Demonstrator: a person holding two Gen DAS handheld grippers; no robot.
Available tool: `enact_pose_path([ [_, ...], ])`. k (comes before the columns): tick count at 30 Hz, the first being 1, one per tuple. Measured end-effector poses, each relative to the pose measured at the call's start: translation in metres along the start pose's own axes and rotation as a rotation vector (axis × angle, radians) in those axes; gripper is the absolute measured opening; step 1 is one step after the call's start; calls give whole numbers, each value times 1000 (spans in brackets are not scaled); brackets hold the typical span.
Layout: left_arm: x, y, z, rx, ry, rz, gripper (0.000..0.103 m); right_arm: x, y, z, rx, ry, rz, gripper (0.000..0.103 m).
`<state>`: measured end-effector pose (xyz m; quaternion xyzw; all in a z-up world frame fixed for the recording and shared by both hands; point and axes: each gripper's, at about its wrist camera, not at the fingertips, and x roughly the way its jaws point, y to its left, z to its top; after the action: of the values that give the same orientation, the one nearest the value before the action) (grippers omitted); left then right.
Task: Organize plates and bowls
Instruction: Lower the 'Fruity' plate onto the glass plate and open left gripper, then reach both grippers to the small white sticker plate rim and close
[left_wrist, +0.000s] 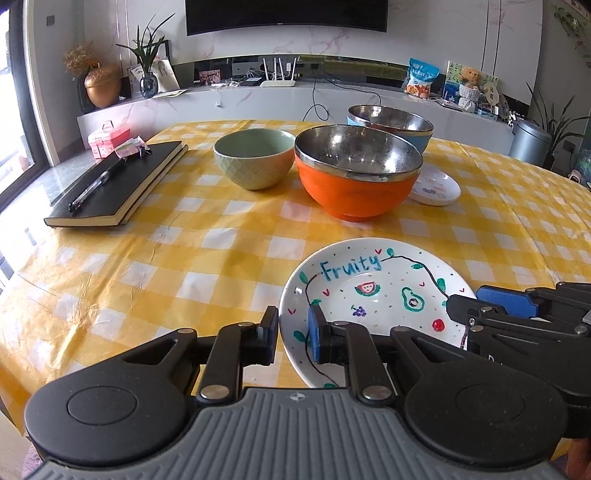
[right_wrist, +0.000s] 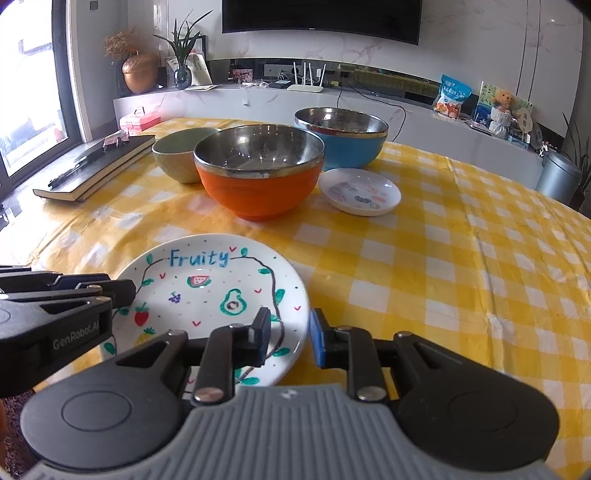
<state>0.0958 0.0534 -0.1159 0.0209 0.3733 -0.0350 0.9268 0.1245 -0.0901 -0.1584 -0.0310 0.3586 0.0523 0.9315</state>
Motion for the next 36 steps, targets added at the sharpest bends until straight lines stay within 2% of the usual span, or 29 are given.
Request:
enact_pose_path([
  [5, -9, -9, 4, 66, -25, 20, 30, -8, 0, 3, -14, -26, -11, 34],
  [9, -14, -16, 10, 117, -34, 42, 34, -17, -4, 6, -33, -53, -23, 45],
  [12, -17, -23, 14, 140, -45, 38, 36, -22, -10, 7, -46, -66, -29, 49],
  [16, -18, -39, 25, 159, -65, -6, 36, -26, -28, 8, -14, -71, -44, 49],
  [19, -16, -55, 36, 158, -81, -67, 36, -26, -46, 10, 31, -74, -59, 48],
  [23, -5, -68, 55, 56, -68, -196, 36, -22, -78, 15, 139, -71, -45, 46],
  [25, 6, -73, 64, -19, -55, -221, 36, -18, -94, 19, 195, -68, -36, 42],
  [31, 40, -90, 82, -129, -9, -187, 35, 0, -128, 34, 299, -70, -17, 36],
  [34, 52, -101, 89, -96, -3, -142, 29, 16, -139, 47, 318, -64, -11, 34],
  [36, 60, -108, 94, -64, -7, -109, 25, 29, -144, 55, 318, -56, -7, 29],
])
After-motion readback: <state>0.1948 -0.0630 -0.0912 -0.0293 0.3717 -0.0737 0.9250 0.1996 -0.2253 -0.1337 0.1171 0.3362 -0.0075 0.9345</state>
